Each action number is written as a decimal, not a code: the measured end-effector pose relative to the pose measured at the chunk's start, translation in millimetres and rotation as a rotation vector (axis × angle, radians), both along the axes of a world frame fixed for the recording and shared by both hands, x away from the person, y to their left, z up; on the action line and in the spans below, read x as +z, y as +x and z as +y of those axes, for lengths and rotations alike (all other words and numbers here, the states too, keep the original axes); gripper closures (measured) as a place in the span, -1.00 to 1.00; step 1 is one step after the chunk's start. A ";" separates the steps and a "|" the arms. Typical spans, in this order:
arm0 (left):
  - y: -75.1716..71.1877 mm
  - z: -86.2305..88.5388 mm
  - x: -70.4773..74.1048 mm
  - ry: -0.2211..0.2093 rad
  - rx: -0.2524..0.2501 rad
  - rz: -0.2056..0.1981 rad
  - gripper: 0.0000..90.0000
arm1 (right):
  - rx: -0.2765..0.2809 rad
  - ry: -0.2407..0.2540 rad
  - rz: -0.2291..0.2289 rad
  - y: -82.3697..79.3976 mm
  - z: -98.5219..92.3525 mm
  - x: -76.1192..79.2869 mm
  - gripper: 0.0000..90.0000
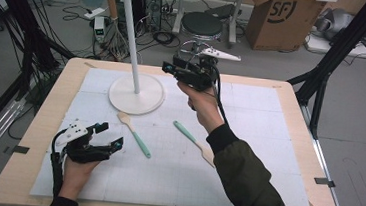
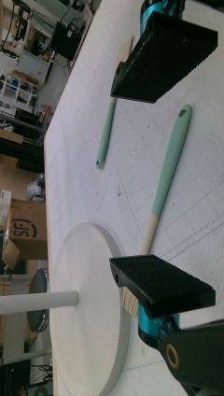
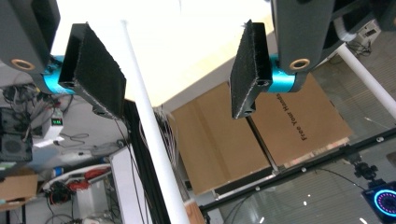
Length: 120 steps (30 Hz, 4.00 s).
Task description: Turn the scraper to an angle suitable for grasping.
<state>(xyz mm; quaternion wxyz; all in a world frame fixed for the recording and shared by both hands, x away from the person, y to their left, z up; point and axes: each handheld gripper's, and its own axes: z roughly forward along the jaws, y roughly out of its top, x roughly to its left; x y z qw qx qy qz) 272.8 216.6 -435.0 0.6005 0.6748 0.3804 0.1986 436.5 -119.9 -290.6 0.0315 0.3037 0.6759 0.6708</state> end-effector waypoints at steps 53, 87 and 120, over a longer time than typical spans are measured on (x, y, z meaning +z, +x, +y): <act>-1.2 -6.1 2.1 0.026 -0.007 -0.006 -0.64 | -0.045 -0.225 0.286 -55.0 -85.8 -127.1 0.12; -2.7 -8.4 3.9 0.030 -0.014 -0.014 -0.64 | -0.085 -0.286 0.460 -37.9 -98.0 -169.2 1.00; -3.5 -9.6 5.1 0.033 -0.014 -0.017 -0.64 | 0.001 -0.429 0.562 -29.8 -72.6 -164.4 1.00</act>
